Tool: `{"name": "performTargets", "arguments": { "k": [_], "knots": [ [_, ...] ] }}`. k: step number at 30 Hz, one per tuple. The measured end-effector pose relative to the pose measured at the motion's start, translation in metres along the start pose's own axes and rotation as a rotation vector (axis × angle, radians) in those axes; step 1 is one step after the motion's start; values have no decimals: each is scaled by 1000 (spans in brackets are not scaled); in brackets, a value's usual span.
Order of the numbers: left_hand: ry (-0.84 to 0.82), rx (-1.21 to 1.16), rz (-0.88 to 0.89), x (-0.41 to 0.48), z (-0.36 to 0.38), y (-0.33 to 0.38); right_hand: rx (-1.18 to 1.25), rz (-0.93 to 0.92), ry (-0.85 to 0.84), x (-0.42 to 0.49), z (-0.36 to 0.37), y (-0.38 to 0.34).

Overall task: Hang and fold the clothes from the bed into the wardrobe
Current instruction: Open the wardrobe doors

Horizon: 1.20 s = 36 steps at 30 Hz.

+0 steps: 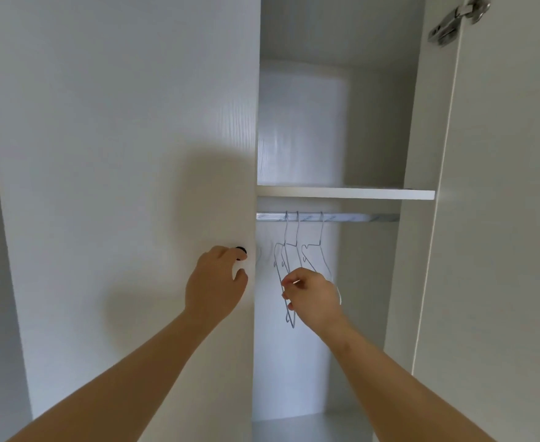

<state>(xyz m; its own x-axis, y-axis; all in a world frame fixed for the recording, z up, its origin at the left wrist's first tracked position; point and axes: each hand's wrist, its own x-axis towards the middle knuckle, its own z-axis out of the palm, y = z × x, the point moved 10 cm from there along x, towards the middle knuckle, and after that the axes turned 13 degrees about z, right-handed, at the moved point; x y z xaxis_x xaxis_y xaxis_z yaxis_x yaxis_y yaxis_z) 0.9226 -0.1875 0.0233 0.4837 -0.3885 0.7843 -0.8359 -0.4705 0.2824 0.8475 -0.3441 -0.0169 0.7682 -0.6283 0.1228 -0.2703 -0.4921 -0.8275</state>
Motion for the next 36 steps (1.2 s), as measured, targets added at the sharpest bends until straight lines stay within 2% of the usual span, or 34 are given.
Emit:
{"name": "performTargets", "arguments": {
  "k": [2,9,18,23,27,36],
  "knots": [
    [36,41,56,11,0,-5,-16,17,25,9,5,-2],
    [14,15,59,28,24,-22,-47,55,54,27,20,2],
    [10,-51,37,28,23,-19,65,76,73,25,18,20],
    [105,-77,42,-8,-11,6,117,56,25,2,21,23],
    [193,-104,-45,-48,-47,23,107,24,-10,-27,22,18],
    [296,-220,-150,-125,-137,35,81,-55,-223,-125,58,2]
  ]
}}
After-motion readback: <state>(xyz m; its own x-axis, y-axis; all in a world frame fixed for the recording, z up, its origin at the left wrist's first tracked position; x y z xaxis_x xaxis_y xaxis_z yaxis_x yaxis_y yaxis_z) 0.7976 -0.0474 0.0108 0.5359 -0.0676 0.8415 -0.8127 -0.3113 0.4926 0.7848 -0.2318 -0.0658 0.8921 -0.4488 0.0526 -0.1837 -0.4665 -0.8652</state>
